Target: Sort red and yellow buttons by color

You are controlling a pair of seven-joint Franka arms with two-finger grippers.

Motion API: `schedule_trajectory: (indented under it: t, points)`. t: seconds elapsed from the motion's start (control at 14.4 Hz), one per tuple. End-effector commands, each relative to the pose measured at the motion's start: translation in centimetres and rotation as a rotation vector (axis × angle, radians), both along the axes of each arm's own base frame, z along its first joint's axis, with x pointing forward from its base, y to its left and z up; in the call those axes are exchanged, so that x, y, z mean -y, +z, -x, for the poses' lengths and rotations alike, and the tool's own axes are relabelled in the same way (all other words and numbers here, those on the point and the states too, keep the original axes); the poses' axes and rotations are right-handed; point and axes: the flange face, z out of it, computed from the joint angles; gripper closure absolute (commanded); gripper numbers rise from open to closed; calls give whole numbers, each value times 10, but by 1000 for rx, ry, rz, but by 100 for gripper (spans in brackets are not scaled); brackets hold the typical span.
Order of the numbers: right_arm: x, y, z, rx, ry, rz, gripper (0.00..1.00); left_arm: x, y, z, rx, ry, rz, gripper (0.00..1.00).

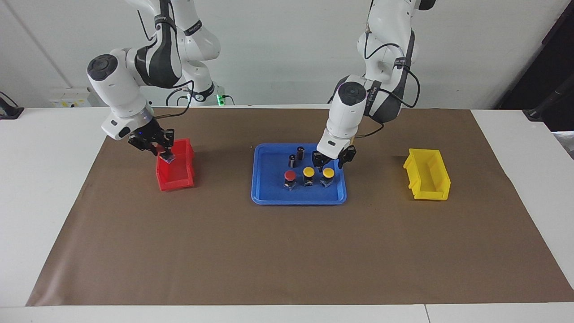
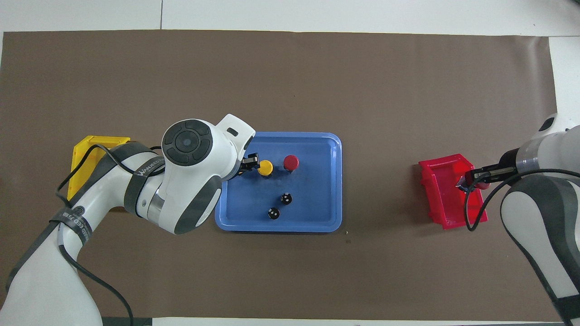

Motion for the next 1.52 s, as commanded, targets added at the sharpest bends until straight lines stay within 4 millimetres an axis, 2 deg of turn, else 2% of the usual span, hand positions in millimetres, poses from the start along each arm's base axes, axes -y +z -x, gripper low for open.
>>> schedule_trajectory:
  t: [0.0, 0.28, 0.76, 0.83, 0.9, 1.04, 1.25, 1.39, 1.46]
  points:
    - [-2, -16, 12, 2, 12, -2, 83, 2, -18, 0, 3, 16, -1, 27]
    - [-4, -46, 26, 11, 12, 2, 83, 2, -18, -1, 4, 18, 0, 27]
    - [-5, -64, 43, 5, 18, 1, 81, 3, -12, -7, 14, 29, 6, 33]
    - [-5, -63, 43, 6, 18, 1, 77, 4, -11, -8, 15, 38, 7, 35]
    - [-5, -62, 43, 8, 18, 1, 63, 3, -12, -8, 13, 40, 7, 38]
    - [-5, -62, 43, 8, 19, 1, 53, 4, -12, -8, 13, 40, 8, 45]
    - [-6, -56, 37, 10, 27, 1, 52, 3, -11, -9, 19, 41, 10, 72]
    - [-11, -49, 29, 16, 38, 2, 51, 3, -11, -9, 18, 42, 11, 82]
    - [-20, -42, 23, 10, 52, 2, 51, 2, -11, -9, 15, 45, 10, 88]
